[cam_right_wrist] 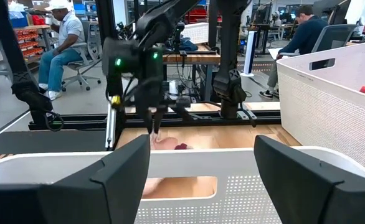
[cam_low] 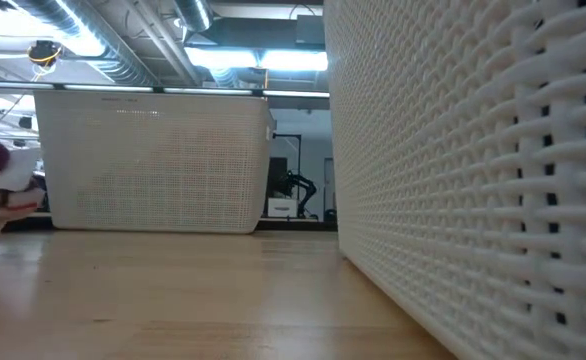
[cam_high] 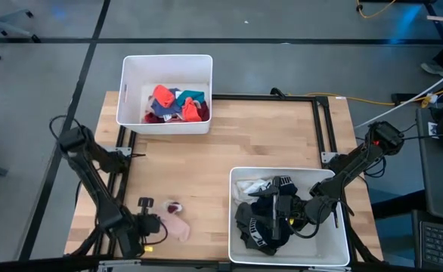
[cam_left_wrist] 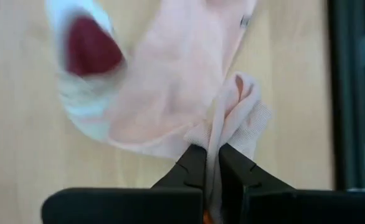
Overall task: Sort clothes
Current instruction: Put the pink sock into the top white bin
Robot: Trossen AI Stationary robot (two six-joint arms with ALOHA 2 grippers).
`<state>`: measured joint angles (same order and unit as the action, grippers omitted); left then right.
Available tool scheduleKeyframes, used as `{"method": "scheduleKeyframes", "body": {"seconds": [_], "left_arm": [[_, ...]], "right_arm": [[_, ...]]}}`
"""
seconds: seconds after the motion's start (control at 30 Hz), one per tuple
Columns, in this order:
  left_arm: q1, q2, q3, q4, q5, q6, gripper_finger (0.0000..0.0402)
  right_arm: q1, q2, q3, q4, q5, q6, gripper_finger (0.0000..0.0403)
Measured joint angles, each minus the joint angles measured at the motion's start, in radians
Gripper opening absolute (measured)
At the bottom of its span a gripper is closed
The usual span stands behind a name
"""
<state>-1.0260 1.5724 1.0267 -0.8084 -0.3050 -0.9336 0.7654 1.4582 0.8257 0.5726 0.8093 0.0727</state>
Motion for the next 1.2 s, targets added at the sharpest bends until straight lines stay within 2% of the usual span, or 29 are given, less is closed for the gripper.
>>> {"method": "scheduleKeyframes", "body": {"seconds": [0.33, 0.57, 0.83, 1.07, 1.2], "left_arm": [[0.113, -0.265, 0.001, 0.004, -0.18, 0.151, 0.0005], [0.239, -0.449, 0.002, 0.013, -0.311, 0.289, 0.0008], [0.434, -0.622, 0.003, 0.181, -0.486, 0.633, 0.0011], [0.647, -0.716, 0.004, 0.286, -0.663, 0.946, 0.0009], [0.8, -0.74, 0.004, 0.364, -0.68, 1.09, 0.0017]], "right_arm": [[0.0, 0.0, 0.0, -0.005, 0.0, 0.0, 0.0288], [0.0, 0.0, 0.0, -0.008, 0.0, 0.0, 0.0288], [0.0, 0.0, 0.0, -0.023, 0.0, 0.0, 0.0288], [0.0, 0.0, 0.0, -0.03, 0.0, 0.0, 0.0288], [0.0, 0.0, 0.0, -0.03, 0.001, 0.0, 0.0288]]}}
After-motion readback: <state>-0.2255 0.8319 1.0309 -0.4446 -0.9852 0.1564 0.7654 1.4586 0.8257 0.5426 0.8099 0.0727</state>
